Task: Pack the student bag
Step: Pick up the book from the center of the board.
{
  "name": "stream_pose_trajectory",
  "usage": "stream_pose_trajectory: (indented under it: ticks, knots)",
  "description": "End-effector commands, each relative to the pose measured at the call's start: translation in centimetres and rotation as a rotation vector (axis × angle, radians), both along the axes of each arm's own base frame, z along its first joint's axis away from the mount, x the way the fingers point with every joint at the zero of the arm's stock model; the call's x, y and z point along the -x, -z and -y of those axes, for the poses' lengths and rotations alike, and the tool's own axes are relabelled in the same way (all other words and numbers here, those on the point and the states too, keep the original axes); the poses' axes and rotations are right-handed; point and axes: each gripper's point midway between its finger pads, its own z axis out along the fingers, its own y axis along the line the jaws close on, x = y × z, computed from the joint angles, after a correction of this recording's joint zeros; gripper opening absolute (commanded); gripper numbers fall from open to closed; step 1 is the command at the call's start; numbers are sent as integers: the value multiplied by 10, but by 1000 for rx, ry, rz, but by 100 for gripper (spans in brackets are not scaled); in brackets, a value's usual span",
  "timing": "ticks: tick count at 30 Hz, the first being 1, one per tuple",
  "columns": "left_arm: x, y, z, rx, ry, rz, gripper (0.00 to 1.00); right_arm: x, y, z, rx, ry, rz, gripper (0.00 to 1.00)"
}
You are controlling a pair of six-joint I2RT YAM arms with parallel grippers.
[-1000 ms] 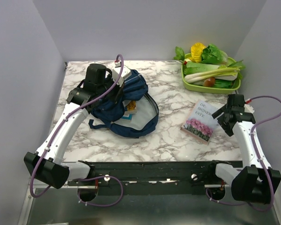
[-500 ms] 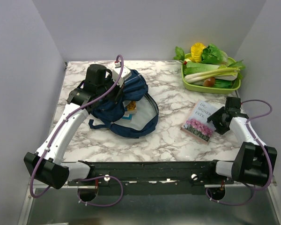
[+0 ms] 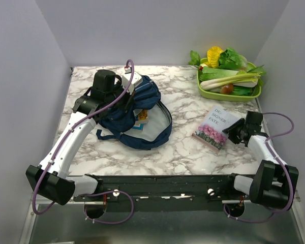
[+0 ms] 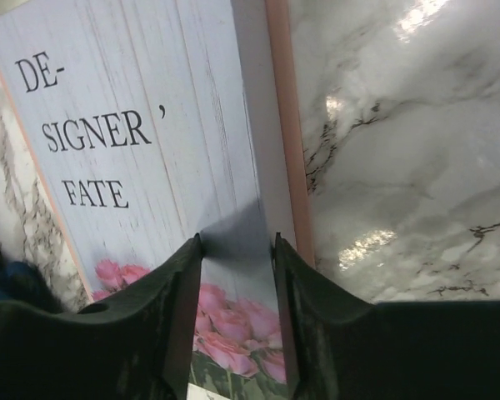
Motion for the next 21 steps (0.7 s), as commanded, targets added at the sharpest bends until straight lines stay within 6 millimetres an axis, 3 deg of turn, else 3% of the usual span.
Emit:
stream_pose_trajectory:
  ticks: [1,4,7,9,13,17,21]
  knots:
    - [-10,-58,9,85,16,187,0,5,5,-22,-87,-64,61,42]
    - [-10,-58,9,87,14,187,0,8,5,-25,-100,-63,92,31]
    - [-11,-56,9,85,12,182,0,8,2,-31,-119,-74,134,26]
    - [-11,-57,8,85,10,183,0,6,-2,-33,-130,-79,166,23]
    - [-11,-59,7,88,3,186,0,4,-17,-44,-160,-129,235,8]
    - [-11,-64,8,97,-2,193,0,5,-47,-53,-179,-172,324,1]
    - [-12,-68,9,107,-4,196,0,6,-80,-59,-182,-200,408,1]
